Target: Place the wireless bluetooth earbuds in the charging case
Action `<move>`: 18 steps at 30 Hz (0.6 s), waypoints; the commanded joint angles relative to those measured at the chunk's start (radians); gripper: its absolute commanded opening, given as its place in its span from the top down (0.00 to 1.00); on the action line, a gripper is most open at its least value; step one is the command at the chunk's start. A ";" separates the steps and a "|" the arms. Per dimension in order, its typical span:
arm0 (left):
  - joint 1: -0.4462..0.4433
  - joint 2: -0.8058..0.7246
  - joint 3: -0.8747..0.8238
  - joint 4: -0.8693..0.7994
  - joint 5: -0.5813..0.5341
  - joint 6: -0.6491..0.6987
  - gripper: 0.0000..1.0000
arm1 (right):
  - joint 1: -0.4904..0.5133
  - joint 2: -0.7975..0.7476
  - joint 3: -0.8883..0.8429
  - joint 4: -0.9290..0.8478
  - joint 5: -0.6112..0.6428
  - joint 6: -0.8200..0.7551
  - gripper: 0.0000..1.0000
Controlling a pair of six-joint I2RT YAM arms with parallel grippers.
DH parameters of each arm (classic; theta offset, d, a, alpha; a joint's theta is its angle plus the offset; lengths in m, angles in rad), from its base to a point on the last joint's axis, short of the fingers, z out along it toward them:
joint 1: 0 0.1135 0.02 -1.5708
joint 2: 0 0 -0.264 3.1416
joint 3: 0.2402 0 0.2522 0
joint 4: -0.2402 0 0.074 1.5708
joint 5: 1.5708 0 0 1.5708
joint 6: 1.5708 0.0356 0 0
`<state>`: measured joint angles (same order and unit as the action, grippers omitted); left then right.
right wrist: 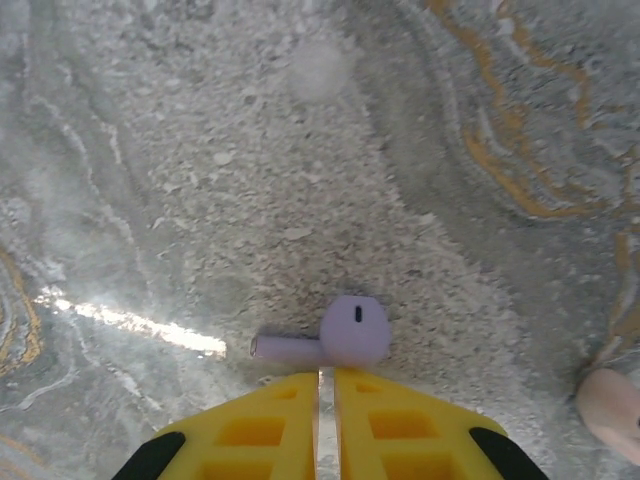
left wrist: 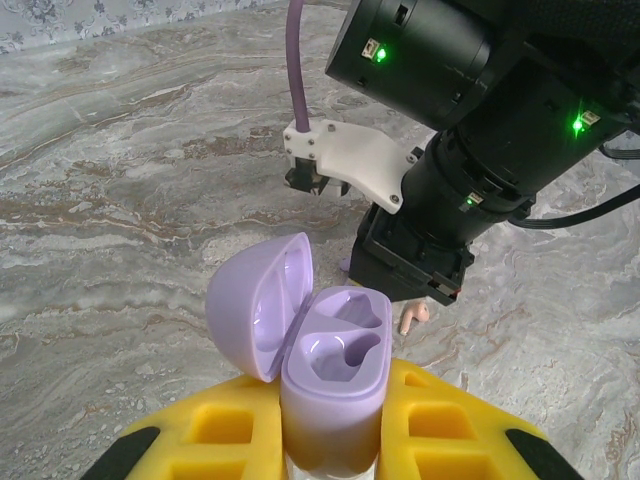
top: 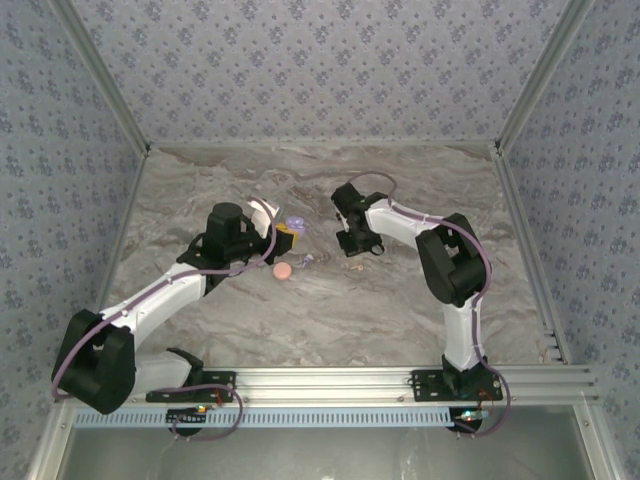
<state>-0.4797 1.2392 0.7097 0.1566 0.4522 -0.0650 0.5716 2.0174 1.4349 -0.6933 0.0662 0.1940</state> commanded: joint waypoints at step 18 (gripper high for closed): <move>-0.005 -0.008 0.017 -0.002 0.003 0.003 0.82 | -0.017 0.099 0.115 -0.058 0.065 -0.001 0.87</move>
<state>-0.4797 1.2392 0.7097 0.1528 0.4522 -0.0650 0.5621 2.0880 1.5192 -0.7231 0.0986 0.1940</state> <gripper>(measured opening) 0.187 0.132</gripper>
